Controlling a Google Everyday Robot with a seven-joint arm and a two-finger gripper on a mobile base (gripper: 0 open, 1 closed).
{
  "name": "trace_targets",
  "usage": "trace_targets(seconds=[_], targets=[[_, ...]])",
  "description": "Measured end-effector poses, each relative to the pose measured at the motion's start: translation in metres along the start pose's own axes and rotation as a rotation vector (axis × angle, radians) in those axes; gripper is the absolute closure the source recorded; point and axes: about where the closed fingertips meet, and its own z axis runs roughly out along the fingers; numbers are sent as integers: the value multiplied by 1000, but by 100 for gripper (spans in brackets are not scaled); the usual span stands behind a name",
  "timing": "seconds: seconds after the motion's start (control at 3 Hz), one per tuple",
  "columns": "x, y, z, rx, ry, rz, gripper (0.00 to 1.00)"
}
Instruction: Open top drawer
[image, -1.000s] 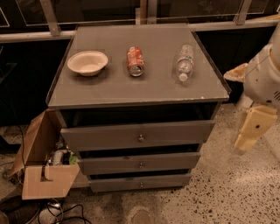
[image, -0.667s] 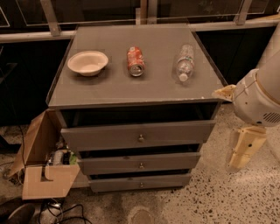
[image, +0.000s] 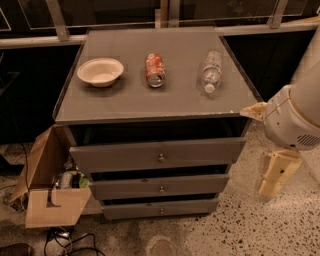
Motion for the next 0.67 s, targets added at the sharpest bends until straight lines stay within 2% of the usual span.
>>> trace_targets(seconds=[0.67], targets=[[4, 30, 80, -76, -42, 79, 0]])
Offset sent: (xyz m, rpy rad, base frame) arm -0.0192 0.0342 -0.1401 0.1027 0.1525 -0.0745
